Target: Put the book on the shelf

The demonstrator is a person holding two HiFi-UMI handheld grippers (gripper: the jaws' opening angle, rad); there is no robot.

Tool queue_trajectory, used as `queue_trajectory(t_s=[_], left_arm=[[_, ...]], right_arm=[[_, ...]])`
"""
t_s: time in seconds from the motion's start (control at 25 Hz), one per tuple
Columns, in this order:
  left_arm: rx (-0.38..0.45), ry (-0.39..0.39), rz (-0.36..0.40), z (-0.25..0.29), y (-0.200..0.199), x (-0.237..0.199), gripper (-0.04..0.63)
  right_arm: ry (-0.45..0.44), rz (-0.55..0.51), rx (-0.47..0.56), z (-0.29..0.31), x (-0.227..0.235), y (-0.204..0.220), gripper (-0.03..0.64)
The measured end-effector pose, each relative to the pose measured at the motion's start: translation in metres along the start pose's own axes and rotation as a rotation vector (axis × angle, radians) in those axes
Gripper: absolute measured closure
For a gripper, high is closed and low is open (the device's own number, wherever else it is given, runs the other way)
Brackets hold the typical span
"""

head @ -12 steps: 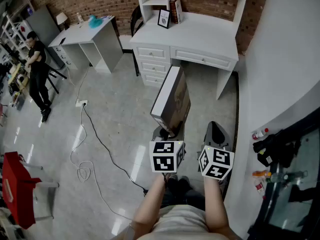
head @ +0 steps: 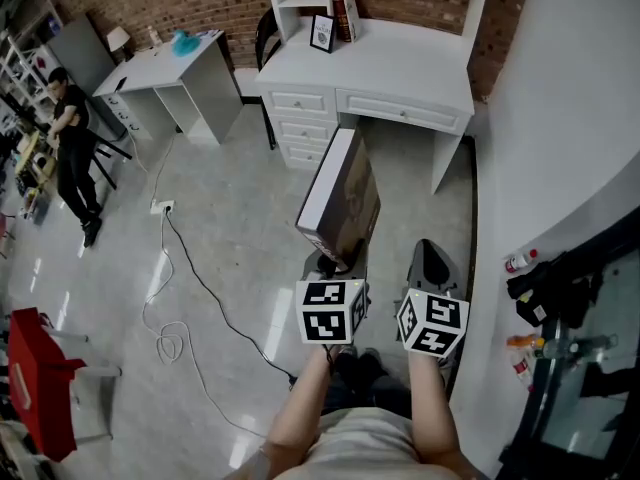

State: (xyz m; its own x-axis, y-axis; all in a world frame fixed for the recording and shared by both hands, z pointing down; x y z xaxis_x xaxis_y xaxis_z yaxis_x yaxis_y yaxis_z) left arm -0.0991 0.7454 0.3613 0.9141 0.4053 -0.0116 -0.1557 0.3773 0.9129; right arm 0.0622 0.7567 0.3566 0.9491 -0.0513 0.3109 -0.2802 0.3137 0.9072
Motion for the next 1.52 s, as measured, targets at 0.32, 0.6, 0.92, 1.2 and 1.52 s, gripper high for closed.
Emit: queue_trajectory(t_s=[0.32, 0.6, 0.92, 1.2, 1.52], left_arm=[[0.008, -0.013, -0.020, 0.016, -0.007, 0.005, 0.448], [0.011, -0.035, -0.016, 0.036, -0.014, 0.020, 0.448], [-0.001, -0.061, -0.022, 0.041, -0.012, 0.031, 0.448], [-0.015, -0.050, -0.020, 0.056, -0.012, 0.031, 0.448], [-0.016, -0.024, -0.019, 0.097, -0.024, 0.010, 0.448]], right_arm=[[-0.009, 0.015, 0.007, 0.013, 0.019, -0.008, 0.600], [-0.032, 0.017, 0.013, 0.024, 0.048, -0.018, 0.600], [-0.075, 0.049, 0.010, 0.025, 0.065, -0.016, 0.600], [-0.057, 0.061, 0.012, 0.035, 0.075, -0.019, 0.600], [-0.029, 0.054, 0.011, 0.076, 0.078, -0.025, 0.600]])
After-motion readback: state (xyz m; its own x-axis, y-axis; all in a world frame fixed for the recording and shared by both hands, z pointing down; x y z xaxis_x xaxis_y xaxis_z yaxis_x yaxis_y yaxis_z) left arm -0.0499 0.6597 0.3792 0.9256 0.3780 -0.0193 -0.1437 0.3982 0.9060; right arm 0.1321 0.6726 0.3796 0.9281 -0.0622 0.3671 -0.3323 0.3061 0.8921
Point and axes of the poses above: the fingertips, and each gripper's own axes: z forward along the fingers, x to its right, y out of its underside, the point moved 6 cm from there along -z, backward along the fingers, and after that the axes turned 14 degrees about z, right-handed, at the moved point
